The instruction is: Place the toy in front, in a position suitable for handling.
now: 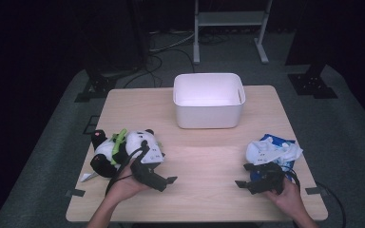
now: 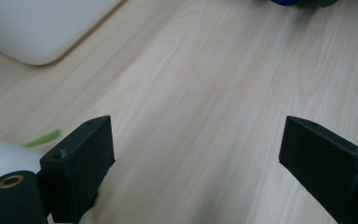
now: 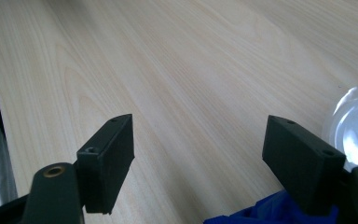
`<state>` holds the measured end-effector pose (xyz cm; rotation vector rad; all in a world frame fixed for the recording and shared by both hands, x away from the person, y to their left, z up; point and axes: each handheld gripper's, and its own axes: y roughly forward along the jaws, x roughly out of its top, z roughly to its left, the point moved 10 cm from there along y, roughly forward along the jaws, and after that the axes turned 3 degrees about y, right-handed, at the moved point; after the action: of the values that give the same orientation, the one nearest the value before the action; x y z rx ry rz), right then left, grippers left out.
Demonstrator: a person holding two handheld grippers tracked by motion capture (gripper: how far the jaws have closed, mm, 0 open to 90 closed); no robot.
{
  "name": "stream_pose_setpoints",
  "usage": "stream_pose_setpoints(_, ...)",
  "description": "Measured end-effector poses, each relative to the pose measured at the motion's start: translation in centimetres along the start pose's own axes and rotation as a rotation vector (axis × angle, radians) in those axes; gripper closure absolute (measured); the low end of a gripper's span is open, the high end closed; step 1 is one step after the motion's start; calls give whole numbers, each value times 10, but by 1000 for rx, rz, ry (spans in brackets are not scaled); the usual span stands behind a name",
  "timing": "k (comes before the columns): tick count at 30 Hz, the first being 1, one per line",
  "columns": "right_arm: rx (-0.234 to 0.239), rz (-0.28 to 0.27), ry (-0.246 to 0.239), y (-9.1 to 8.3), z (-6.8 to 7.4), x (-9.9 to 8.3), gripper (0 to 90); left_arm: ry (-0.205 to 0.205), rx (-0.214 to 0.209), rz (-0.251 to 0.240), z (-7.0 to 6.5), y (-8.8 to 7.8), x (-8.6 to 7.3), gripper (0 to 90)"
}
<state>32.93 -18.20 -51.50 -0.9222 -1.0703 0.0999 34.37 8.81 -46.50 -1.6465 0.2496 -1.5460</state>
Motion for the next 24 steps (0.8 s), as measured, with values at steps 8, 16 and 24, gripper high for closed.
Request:
stream_pose_setpoints(8, -1, 0, -8, 0, 2, 2, 236, -15, 71, -19, 33, -38, 6, 122)
stream_pose_setpoints(16, -1, 1, -15, 1, 3, 3, 235, -49, 166, -1, 74, -75, -3, 136)
stream_pose_setpoints(24, 6, 15, -19, 4, 4, 2, 235, -81, 189, 24, 97, -90, -14, 149)
